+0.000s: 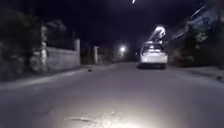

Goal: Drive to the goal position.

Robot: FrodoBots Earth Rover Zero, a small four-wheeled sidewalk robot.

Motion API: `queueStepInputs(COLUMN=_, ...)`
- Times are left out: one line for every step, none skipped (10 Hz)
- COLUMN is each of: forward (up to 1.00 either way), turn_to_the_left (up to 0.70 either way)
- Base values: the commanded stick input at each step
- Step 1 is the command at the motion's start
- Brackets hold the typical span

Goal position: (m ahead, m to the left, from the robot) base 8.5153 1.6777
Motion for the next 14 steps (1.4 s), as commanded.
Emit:
queueStepInputs(forward=1.00, turn_to_the_left=0.00)
queueStepInputs(forward=1.00, turn_to_the_left=0.00)
queueStepInputs(forward=1.00, turn_to_the_left=0.00)
queueStepInputs(forward=1.00, turn_to_the_left=0.00)
queueStepInputs(forward=1.00, turn_to_the_left=0.00)
queueStepInputs(forward=1.00, turn_to_the_left=0.00)
queueStepInputs(forward=1.00, turn_to_the_left=0.00)
queueStepInputs(forward=1.00, turn_to_the_left=0.00)
queueStepInputs(forward=1.00, turn_to_the_left=0.00)
queueStepInputs(forward=1.00, turn_to_the_left=0.00)
queueStepInputs(forward=1.00, turn_to_the_left=0.00)
queueStepInputs(forward=1.00, turn_to_the_left=0.00)
queueStepInputs(forward=1.00, turn_to_the_left=0.00)
queueStepInputs(forward=1.00, turn_to_the_left=-0.17)
